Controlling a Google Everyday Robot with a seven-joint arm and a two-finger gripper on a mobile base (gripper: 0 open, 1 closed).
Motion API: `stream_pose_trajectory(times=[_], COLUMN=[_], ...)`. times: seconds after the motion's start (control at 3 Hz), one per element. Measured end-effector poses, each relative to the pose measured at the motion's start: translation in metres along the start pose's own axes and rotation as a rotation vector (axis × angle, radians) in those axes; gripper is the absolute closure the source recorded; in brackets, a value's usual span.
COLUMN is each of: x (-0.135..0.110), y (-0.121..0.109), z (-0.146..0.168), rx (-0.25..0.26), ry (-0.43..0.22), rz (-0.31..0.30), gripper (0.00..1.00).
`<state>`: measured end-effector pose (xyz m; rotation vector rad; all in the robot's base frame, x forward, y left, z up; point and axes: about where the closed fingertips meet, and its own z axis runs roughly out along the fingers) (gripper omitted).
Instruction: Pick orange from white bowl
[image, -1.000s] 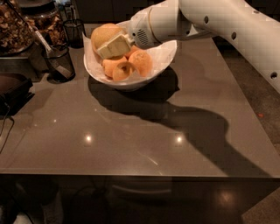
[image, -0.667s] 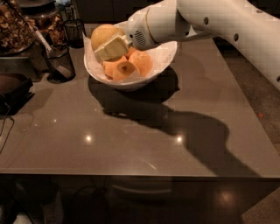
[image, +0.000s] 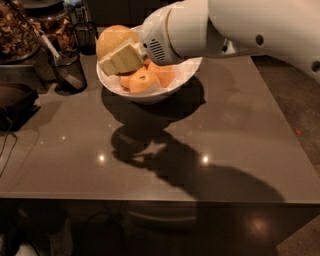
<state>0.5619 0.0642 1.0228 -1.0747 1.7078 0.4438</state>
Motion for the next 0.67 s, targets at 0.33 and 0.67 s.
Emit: stream_pose_trajectory(times=[0.33,0.67], x=[-0.001,0.0], y=[0.023,0.035], z=[-0.023,-0.04], rx=[0.067,0.122], ry=[0.015,0.01], rz=[0.012,0.024], gripper=[1.0,1.0])
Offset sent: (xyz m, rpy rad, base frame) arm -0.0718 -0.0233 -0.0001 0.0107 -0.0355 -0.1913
